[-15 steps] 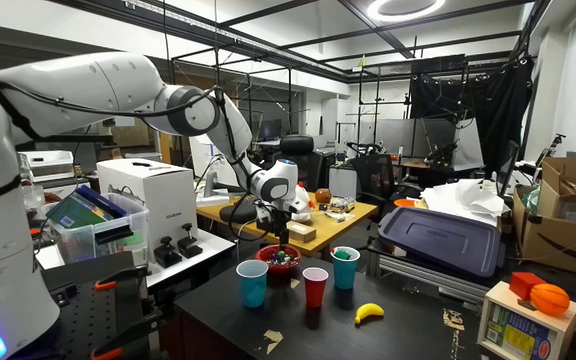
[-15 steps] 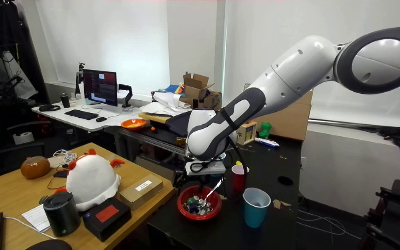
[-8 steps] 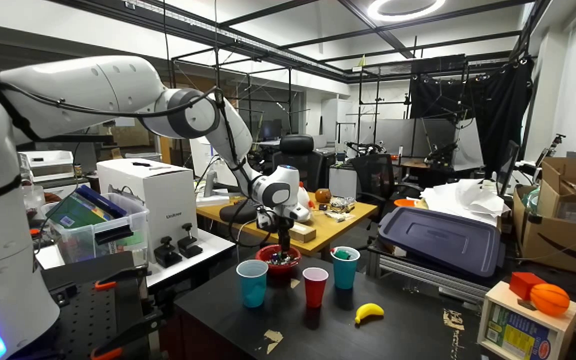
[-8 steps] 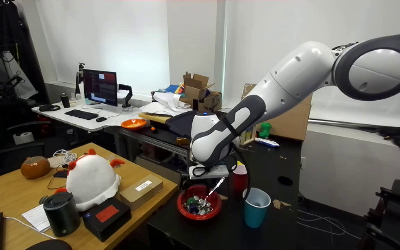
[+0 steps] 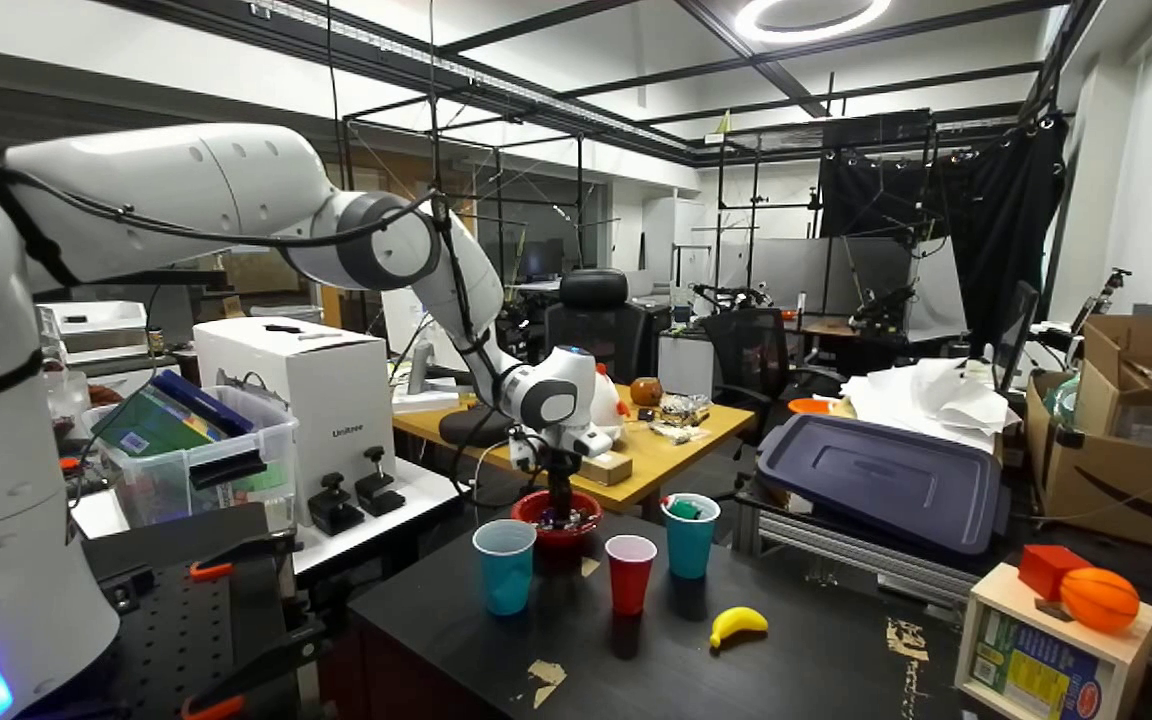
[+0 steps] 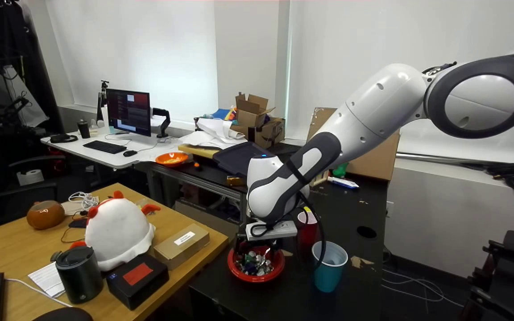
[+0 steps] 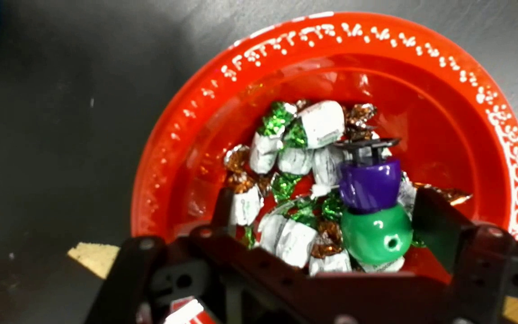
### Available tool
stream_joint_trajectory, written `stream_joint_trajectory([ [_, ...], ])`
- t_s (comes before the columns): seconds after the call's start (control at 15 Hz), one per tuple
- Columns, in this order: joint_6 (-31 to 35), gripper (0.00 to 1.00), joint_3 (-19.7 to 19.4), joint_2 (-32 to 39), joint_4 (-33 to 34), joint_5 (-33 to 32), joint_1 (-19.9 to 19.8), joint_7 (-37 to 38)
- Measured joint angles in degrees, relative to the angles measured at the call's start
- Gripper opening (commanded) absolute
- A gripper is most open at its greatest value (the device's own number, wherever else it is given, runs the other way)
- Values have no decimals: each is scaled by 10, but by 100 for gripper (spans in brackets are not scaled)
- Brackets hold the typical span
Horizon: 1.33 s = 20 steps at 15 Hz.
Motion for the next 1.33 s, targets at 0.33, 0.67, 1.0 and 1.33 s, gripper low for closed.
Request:
stream_joint_trajectory([
  [0.33, -9, 74, -6, 4, 14, -1, 0, 3],
  [0.67, -16, 36, -23, 4, 26, -3, 3, 9],
  [1.0, -50, 66, -25, 4, 38, -3, 3, 9],
  [1.33, -113, 99, -22, 4, 52, -4, 3, 5],
])
